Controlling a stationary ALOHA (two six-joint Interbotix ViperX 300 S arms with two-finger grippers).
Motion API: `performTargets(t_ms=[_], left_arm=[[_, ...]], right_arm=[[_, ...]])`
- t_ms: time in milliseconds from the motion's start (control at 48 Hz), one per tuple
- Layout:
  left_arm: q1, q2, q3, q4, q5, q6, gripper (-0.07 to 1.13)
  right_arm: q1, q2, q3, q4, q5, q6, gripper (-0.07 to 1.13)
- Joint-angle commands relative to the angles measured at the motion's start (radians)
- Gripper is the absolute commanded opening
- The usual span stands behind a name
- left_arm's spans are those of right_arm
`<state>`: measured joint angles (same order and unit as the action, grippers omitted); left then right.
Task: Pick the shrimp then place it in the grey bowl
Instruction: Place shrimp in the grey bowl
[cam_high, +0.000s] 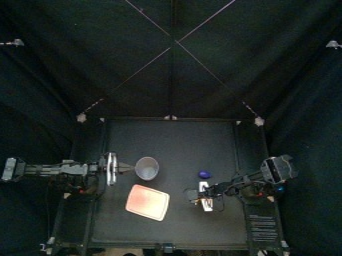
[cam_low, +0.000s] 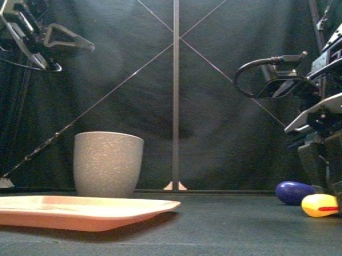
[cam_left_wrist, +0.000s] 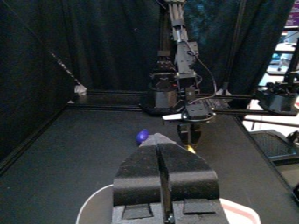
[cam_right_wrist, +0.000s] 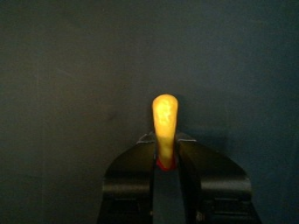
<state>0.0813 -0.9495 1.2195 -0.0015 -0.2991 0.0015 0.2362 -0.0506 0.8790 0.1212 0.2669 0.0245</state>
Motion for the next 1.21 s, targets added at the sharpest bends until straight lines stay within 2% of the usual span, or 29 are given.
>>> performTargets(t_ms=[21, 125, 312, 500, 667, 854, 1208], left_arm=[[0.003, 0.006, -0.014, 0.0, -0.011, -0.002, 0.02], [0.003, 0.006, -0.014, 0.0, -0.011, 0.0, 0.02], [0.003, 0.006, -0.014, 0.002, -0.011, 0.003, 0.02], [0.005, 0.006, -0.014, 0.002, -0.011, 0.003, 0.02], [0.006, 0.006, -0.014, 0.003, -0.011, 0.003, 0.02], [0.006, 0.006, -0.012, 0.002, -0.011, 0.003, 0.02], [0.005, 0.006, -0.005, 0.002, -0.011, 0.002, 0.02]], right_arm=[[-0.005, -0.029, -0.052, -0.003, -0.005, -0.003, 0.46], [-0.012, -0.051, -0.118, -0.029, -0.015, -0.008, 0.46], [-0.112, -0.054, -0.25, -0.163, -0.075, -0.003, 0.46], [-0.247, -0.003, -0.342, -0.288, -0.221, -0.003, 0.46], [-0.353, 0.086, -0.419, -0.31, -0.399, -0.002, 0.46], [-0.39, 0.19, -0.515, -0.304, -0.511, -0.002, 0.46], [-0.388, 0.281, -0.607, -0.296, -0.514, 0.0, 0.49]])
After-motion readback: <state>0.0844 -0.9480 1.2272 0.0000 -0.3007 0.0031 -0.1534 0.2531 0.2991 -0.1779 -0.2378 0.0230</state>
